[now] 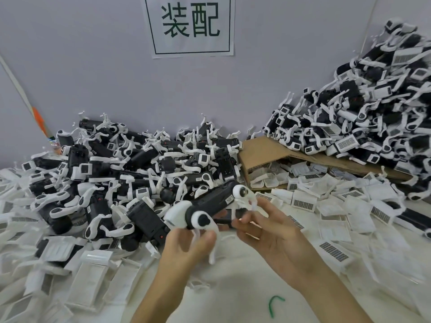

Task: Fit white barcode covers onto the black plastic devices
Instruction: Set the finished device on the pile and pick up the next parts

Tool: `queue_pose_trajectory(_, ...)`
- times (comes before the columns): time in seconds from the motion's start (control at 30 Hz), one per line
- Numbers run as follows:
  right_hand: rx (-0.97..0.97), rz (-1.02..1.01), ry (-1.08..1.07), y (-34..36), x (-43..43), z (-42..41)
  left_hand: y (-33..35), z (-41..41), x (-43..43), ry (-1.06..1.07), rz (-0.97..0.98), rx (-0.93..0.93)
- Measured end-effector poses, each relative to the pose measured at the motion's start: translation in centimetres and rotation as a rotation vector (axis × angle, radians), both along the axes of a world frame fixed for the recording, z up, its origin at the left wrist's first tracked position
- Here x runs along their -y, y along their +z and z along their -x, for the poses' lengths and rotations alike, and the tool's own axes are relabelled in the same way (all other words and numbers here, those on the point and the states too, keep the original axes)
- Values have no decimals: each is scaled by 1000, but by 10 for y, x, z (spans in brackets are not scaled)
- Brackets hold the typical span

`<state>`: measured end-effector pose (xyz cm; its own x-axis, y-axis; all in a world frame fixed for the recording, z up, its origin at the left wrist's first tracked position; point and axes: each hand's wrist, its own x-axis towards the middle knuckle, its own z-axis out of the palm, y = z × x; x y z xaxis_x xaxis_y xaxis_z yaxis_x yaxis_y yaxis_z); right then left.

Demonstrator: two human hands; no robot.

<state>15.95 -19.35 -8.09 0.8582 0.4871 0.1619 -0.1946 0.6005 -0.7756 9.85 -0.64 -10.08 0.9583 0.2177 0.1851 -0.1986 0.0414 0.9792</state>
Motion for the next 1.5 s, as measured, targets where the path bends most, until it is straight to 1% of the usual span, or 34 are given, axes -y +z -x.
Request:
queue_pose_trajectory(0.03,66,93,-35,-1,-1,0,1,0,-1,23,35,-20)
queue_pose_trajectory(0.1,177,236,-78,-4,-3,0,4,-3,-3,-21,149,44)
queue_pose_trajectory(0.17,271,330,-109,-4,-4,2,7,-5,-6,-86,271,98)
queue_pose_trajectory(0.23,351,408,-121,-4,-6,4,9,-6,-9,-150,426,84)
queue_pose_trajectory(0.37,403,509,-101,-9,-14,11,7,-10,-12,-199,624,17)
queue_pose_trajectory(0.47,351,499,-66,-11,-20,13,10,-10,-12,-365,748,45)
queue_pose_trajectory(0.53,315,463,-15,-12,-22,16,14,-7,-12,-450,712,86)
queue_pose_trajectory(0.63,311,432,46,-13,-24,19,13,-6,-10,-468,482,71)
queue_pose_trajectory(0.7,362,496,56,-16,-24,19,11,-5,-9,-437,291,66)
queue_pose_trajectory(0.73,387,526,82,-17,-24,19,10,-5,-9,-423,249,64)
queue_pose_trajectory(0.83,419,587,165,-17,-23,20,7,-3,-7,-296,345,46)
queue_pose_trajectory(0.87,444,611,154,-16,-21,19,8,-2,-7,-239,381,50)
queue_pose_trajectory(0.9,498,661,81,-14,-18,16,10,-3,-6,-178,419,46)
queue_pose_trajectory(0.93,567,754,-68,-13,-14,11,11,-4,-6,-115,454,31)
queue_pose_trajectory(1.0,695,989,-498,-14,-1,-3,16,-9,-6,-33,521,-7)
queue_pose_trajectory(1.03,705,1085,-664,-14,7,-9,20,-12,-6,-29,556,-19)
queue_pose_trajectory(1.07,674,1188,-751,-15,15,-16,22,-16,-7,-40,584,-24)
queue_pose_trajectory(1.1,603,1331,-756,-17,23,-23,23,-18,-7,-57,597,-27)
queue_pose_trajectory(1.17,432,1676,-607,-26,38,-32,26,-20,-4,-65,571,-23)
queue_pose_trajectory(1.2,379,1780,-536,-30,43,-36,25,-19,-3,-67,559,-14)
queue_pose_trajectory(1.23,351,1823,-506,-33,45,-37,24,-18,-2,-64,548,-14)
queue_pose_trajectory(1.27,347,1821,-531,-35,47,-38,23,-16,-1,-56,529,-16)
queue_pose_trajectory(1.37,365,1776,-697,-35,45,-37,20,-9,0,-26,456,-31)
queue_pose_trajectory(1.5,378,1751,-737,-39,42,-38,19,-3,2,22,449,-35)
